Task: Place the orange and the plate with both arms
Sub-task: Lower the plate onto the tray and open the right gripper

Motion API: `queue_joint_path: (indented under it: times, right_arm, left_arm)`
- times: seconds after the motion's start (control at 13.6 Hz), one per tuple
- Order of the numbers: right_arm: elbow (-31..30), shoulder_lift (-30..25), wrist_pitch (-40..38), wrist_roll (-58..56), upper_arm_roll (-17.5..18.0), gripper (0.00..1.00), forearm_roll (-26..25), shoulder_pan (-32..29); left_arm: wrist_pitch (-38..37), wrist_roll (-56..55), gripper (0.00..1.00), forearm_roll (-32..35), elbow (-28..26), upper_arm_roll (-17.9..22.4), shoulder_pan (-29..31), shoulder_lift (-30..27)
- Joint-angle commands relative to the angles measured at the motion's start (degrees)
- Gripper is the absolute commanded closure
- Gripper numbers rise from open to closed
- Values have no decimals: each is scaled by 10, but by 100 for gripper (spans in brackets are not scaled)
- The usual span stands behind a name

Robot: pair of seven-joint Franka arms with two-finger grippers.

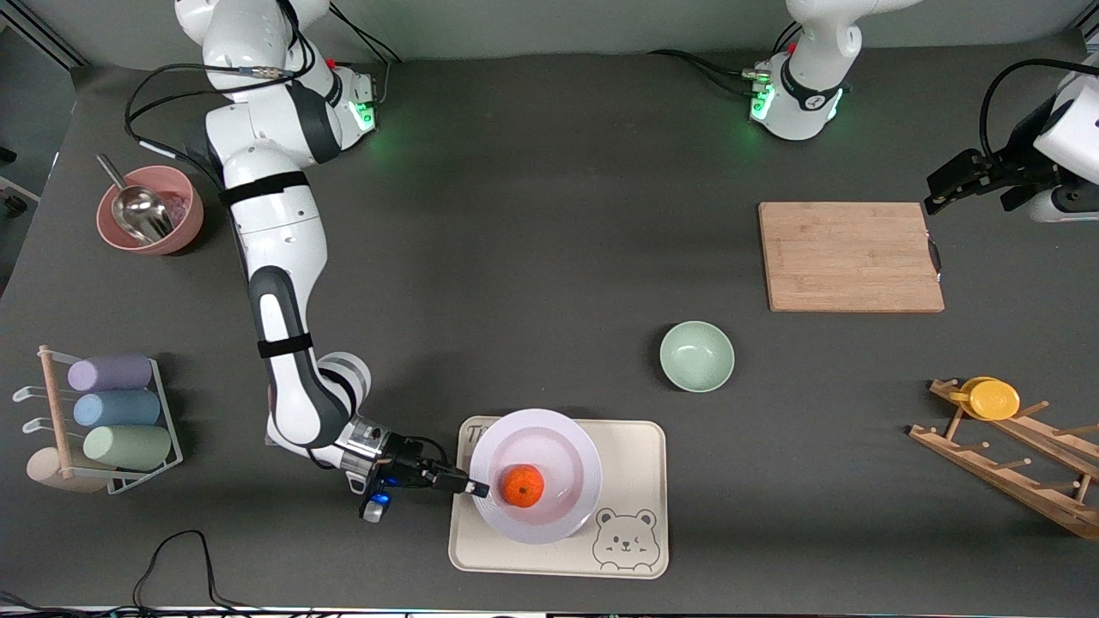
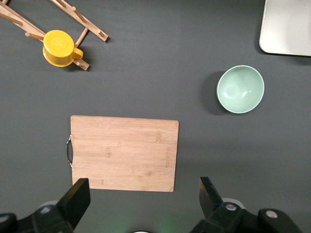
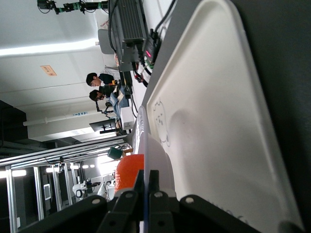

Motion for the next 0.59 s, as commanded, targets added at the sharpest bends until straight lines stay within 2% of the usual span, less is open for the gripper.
queue_joint_path:
  times: [0.0,0.37,0.44,0.51]
  right_arm:
    - [35,24,34,-23,15,100,-8,6]
    - [38,28,43,-23,16,100,-7,5]
    - [40,29,44,-24,17,42,-7,3]
    - [40,28,44,-32,15,41,-7,2]
  left_arm:
    - [8,6,0,-10,-6,4,-1,-2]
    - [8,6,0,-10,-6,4,-1,-2]
    - [8,6,0,-10,-6,4,-1,-2]
    - [8,6,0,-10,-6,4,-1,-2]
